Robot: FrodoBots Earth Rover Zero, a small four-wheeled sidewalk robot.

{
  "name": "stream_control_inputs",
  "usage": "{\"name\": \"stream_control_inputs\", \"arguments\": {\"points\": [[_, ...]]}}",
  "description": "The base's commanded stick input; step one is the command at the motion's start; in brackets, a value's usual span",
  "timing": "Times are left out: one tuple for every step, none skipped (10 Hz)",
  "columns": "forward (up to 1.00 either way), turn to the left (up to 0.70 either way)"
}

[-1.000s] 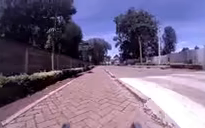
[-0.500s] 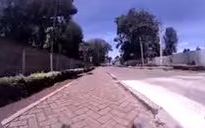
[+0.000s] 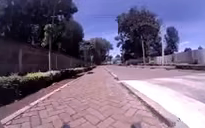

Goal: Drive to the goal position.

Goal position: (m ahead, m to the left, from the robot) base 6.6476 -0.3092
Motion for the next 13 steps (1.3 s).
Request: {"name": "stream_control_inputs", "arguments": {"points": [[0.70, 0.00], [0.70, 0.00], [0.70, 0.00], [0.70, 0.00], [0.70, 0.00], [0.70, 0.00], [0.70, 0.00], [0.70, 0.00], [0.70, 0.00], [0.70, 0.00], [0.70, 0.00], [0.70, 0.00], [0.70, 0.00]]}}
